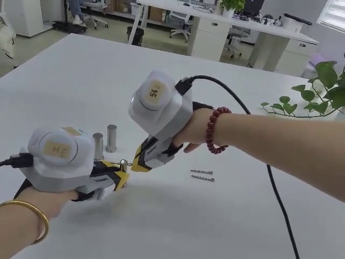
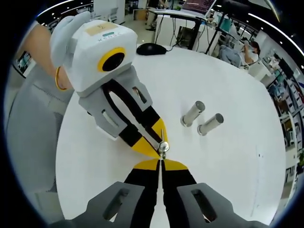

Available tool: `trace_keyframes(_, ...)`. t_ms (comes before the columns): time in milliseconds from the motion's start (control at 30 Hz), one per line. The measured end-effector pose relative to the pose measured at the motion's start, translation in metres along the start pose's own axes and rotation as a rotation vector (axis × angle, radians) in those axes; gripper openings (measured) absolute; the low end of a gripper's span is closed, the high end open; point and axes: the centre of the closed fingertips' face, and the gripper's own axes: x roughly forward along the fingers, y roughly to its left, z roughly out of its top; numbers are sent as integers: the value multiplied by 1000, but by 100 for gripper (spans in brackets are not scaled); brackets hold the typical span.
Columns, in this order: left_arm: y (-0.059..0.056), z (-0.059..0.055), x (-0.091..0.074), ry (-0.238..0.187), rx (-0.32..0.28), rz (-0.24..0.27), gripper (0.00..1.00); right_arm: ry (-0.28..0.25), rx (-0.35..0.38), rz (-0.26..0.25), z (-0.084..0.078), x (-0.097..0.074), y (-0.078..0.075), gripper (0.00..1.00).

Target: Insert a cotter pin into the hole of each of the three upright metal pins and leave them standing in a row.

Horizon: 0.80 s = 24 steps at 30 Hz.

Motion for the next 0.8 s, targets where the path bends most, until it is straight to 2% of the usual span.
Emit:
trace_keyframes(267, -1, -1, 0, 1, -4, -5, 8, 0, 16, 1, 1, 1, 1, 3)
trace_keyframes(367, -1, -6, 1, 22, -11, -5, 8, 0, 31, 0, 0, 1, 1, 5)
trace_keyframes(567, 1, -10, 1, 39, -18, 8, 17, 6, 49, -2, -3, 0, 1, 8)
trace_keyframes(700, 2, -9, -1, 37, -25, 9, 21, -11, 75, -7, -3, -3, -6, 11)
trace_keyframes(800, 3, -8, -4, 35, -16, 13, 25, -49, 121, -14, 3, -7, -11, 14)
